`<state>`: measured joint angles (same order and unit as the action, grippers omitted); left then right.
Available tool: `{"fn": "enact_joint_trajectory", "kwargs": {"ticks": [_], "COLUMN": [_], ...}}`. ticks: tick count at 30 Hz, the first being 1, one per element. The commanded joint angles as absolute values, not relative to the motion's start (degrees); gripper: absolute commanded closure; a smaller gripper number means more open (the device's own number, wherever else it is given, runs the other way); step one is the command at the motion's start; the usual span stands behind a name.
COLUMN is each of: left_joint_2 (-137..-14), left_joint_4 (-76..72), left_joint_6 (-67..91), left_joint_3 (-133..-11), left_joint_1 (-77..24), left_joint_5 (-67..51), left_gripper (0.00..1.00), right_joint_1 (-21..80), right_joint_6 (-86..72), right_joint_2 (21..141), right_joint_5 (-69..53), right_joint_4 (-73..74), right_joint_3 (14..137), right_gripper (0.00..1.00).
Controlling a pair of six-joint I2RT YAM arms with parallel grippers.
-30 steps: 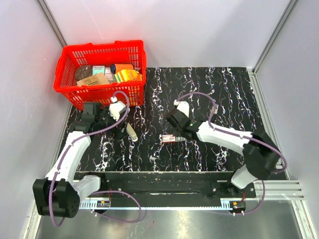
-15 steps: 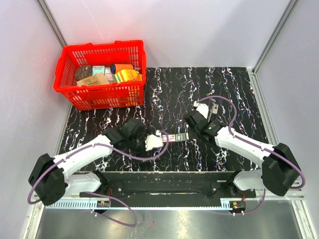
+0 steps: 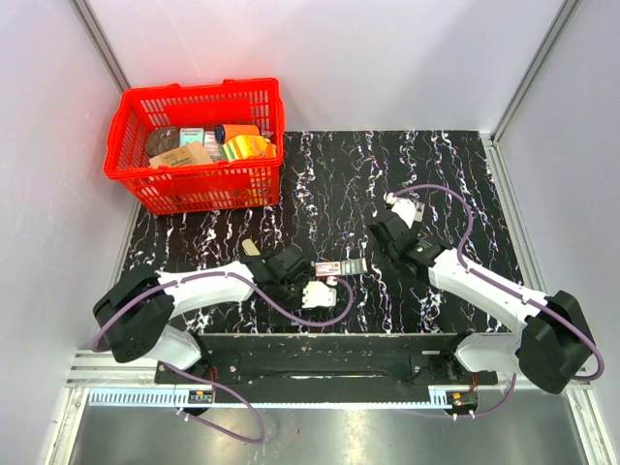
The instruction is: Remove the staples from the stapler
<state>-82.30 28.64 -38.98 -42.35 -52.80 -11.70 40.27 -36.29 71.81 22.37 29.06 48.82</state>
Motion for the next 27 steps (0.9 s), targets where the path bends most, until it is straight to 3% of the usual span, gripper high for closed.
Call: {"fn": "enact_joint_trajectory", "kwargs": {"ticks": [1,5,12,27], "left_joint_2": [-83.93,-84.55,-87.63,-85.79], "left_joint_4": [23.03,21.97,24.70,25.14], "left_joint_6": [-39.38,-38.76,-38.23,-34.98], "left_joint_3": [-44.65,-45.09,-46.94,-45.35], "left_joint_1": [-53.44,-53.44,-53.53,-53.53], "left_joint_5": [-9.41,-9.84,-10.72,-10.55], "left_gripper": [0.01,0.03,0.35,0.66], "right_joint_1": [39.11,38.67,38.23,38.06], "right_joint_6": [-35.60,-35.16,-34.89,-34.72], "right_joint_2": [70.31,70.23,69.52,69.00], "right_joint_5": [20.92,20.04,19.07,18.72], "right_joint_4": [28.83,28.83,28.30,28.21], "right_joint_3": [49.39,49.31,48.78,49.04], "right_gripper": [0.73,0.74,0.76,0.78]}}
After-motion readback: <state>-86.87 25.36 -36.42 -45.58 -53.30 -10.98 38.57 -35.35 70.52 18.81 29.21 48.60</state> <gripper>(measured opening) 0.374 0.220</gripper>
